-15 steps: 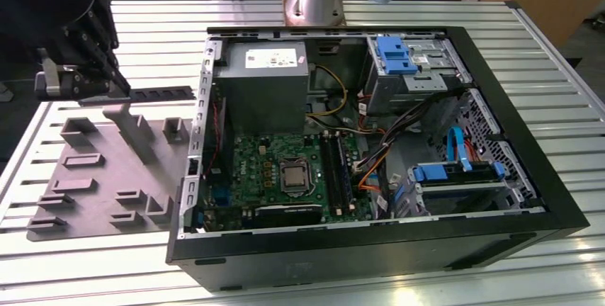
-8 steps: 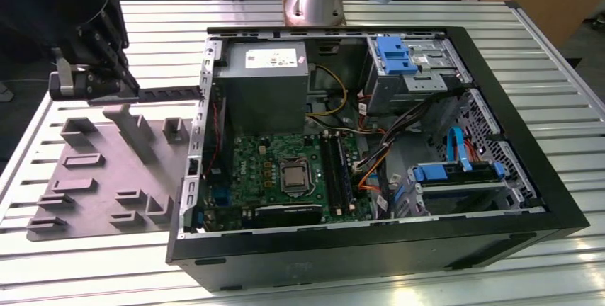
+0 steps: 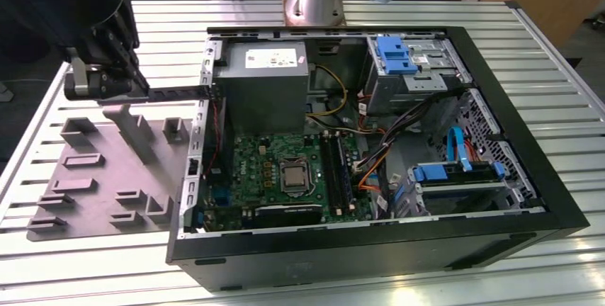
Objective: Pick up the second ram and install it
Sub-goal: 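Pick up the second ram and move it above second insertion slot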
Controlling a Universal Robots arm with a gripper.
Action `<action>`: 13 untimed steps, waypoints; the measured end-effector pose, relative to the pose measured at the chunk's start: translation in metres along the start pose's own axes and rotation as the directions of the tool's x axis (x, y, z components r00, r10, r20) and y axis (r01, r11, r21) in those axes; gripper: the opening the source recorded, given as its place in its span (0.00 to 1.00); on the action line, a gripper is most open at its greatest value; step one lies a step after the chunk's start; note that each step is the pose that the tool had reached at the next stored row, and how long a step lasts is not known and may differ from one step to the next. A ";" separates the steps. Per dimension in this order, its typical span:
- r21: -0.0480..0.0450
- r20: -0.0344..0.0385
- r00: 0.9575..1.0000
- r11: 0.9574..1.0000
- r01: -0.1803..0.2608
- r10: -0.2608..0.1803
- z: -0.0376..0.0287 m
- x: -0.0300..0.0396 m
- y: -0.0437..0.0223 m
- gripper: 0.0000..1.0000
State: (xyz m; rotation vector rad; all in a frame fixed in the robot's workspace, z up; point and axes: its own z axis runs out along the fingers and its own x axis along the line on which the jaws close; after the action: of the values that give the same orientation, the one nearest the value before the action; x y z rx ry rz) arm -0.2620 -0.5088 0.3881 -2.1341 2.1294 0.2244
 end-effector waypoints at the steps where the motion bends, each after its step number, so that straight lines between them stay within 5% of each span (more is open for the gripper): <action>1: 0.000 0.000 1.000 1.000 0.000 0.000 0.0000 0.0000 -0.0015 0.12; 13: 0.000 0.000 1.000 1.000 0.000 0.000 -0.0004 0.0000 -0.0189 0.12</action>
State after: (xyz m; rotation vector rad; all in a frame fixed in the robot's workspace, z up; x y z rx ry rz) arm -0.2431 -0.5088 0.3880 -2.1340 2.1294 0.2244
